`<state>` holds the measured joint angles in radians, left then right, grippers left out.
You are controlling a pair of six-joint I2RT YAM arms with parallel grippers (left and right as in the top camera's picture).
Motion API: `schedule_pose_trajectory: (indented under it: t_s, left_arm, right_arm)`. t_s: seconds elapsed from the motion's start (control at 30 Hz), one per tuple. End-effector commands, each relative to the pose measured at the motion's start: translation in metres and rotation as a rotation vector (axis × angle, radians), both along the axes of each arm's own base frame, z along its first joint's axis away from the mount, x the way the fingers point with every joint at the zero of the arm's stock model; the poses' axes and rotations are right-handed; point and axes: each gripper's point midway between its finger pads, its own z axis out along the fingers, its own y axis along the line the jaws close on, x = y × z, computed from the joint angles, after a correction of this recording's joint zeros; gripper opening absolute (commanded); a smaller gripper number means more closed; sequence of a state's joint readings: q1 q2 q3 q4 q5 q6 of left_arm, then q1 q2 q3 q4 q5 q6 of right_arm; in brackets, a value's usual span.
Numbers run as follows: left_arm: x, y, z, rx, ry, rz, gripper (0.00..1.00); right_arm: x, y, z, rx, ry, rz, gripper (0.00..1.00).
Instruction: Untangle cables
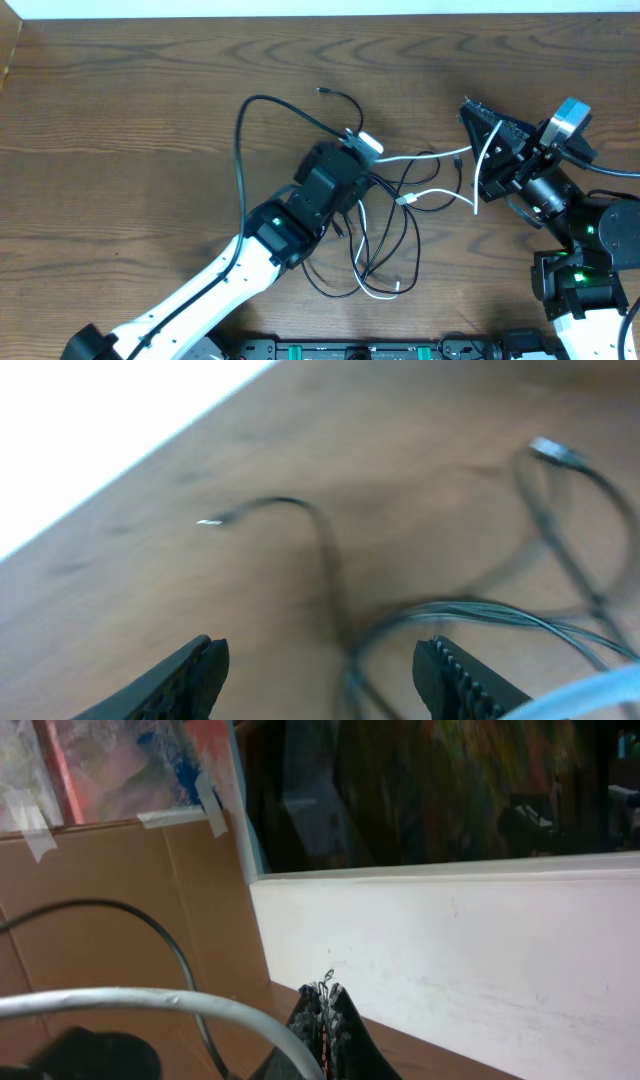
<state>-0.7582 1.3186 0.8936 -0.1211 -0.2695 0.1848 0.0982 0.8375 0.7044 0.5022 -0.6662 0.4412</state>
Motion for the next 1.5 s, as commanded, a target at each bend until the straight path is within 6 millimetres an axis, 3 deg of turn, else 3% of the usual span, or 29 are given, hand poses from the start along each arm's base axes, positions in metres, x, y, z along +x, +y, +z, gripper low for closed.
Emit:
schedule_pose_trajectory:
  t_s: [0.0,0.37,0.5,0.57,0.7,0.73,1.3,1.47]
  left_arm:
    - [0.02,0.043,0.044,0.058,-0.176,0.235,0.65]
    - [0.031,0.123,0.104,0.062,-0.381,0.582,0.65]
    - [0.029,0.141,0.131,0.04,-0.448,0.614,0.64]
    - [0.026,0.146,0.143,0.02,-0.479,0.624,0.59]
    - [0.02,0.151,0.158,-0.013,-0.511,0.631,0.13]
    - [0.019,0.152,0.159,-0.017,-0.514,0.633,0.08]
    - [0.017,0.154,0.163,-0.075,-0.52,0.651,0.08]
    - [0.018,0.152,0.182,-0.164,-0.584,0.663,0.08]
  right_arm:
    - [-0.002,-0.001,0.002,0.007,0.002,0.006,0.01]
    - [0.001,-0.004,-0.002,0.0,0.018,0.001,0.01]
    - [0.004,-0.008,-0.007,-0.002,0.046,-0.013,0.01]
    - [0.005,-0.008,-0.009,-0.008,0.05,-0.015,0.01]
    - [0.007,-0.008,-0.013,-0.009,0.066,-0.015,0.01]
    - [0.007,-0.008,-0.014,-0.01,0.071,-0.016,0.01]
    - [0.021,-0.001,-0.074,-0.099,0.282,0.016,0.01]
    - [0.024,-0.001,-0.078,-0.105,0.292,0.015,0.01]
